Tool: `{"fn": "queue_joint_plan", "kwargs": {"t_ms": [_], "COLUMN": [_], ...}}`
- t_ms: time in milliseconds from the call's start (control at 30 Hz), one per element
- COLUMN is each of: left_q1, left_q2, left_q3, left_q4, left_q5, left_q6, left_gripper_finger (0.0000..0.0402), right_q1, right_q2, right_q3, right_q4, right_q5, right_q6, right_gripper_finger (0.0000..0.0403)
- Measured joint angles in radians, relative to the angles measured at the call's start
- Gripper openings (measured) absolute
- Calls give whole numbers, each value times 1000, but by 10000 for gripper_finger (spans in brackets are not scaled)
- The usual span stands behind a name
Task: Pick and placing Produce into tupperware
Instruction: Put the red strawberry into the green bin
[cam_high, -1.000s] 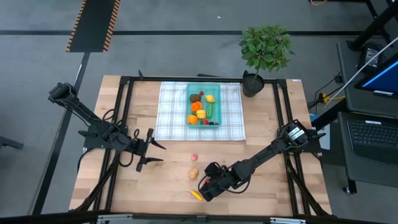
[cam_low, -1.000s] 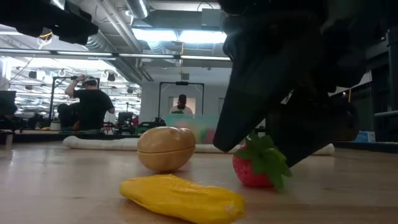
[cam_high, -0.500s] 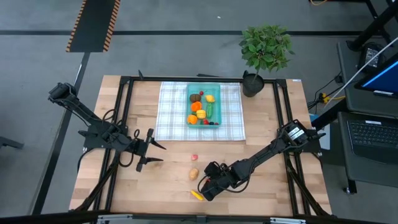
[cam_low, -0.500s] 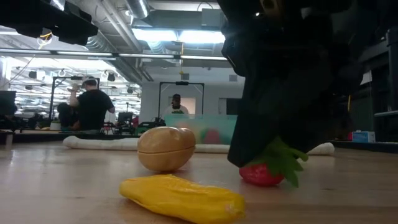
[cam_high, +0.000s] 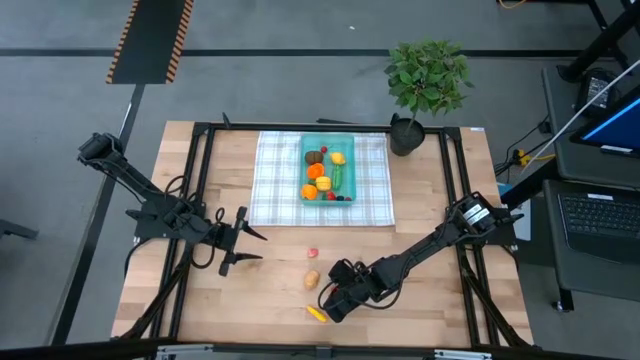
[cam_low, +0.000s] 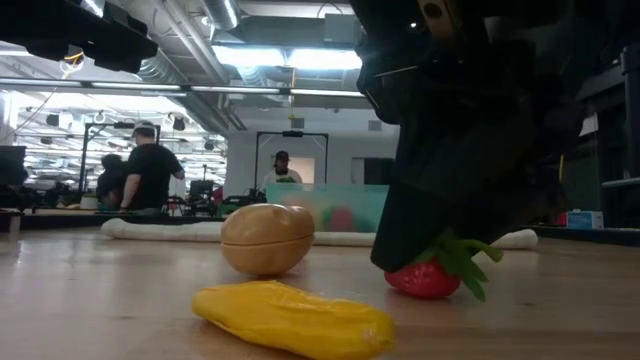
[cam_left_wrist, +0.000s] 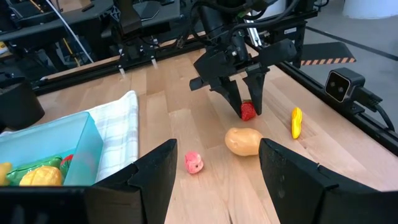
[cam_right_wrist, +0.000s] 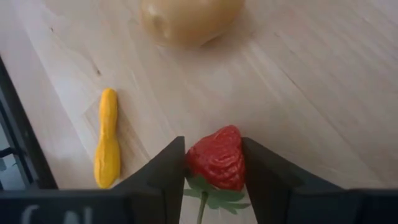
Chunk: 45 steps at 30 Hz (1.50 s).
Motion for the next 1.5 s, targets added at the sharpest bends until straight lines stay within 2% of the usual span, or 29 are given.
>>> {"fn": "queue_joint_plan", "kwargs": {"t_ms": [200,367,500,900,1000,1100,1200,1367,1500], "left_q1": [0,0,0,0,0,0,0,0,0], "left_q2": [0,0,0,0,0,0,0,0,0], "left_q3": [0,0,0,0,0,0,0,0,0], "left_q4": [1,2,4,-4,-16,-29,-46,-53,-52], "left_q5": [0,0,0,0,0,0,1,1,1], "left_q6": [0,0,0,0,0,0,1,1,1], "left_gripper_finger": [220,220,220,220,220,220,220,220,220], "right_q1": [0,-7,-23,-75,-75,-75,-75,-75,-85], "right_q2": [-43,-92,-105,-116,-117,-117,-118,-119,-117], "right_q3": [-6,-4,-4,-1,-25,-95,-201,-376,-491], "right_q4": [1,-8,-13,119,170,334,595,1082,1341], "right_q5": [25,118,184,520,568,598,600,583,534], "right_q6": [-53,-126,-175,-296,-309,-345,-423,-680,-870], "right_gripper_finger": [137,145,135,134,134,134,134,134,134]}}
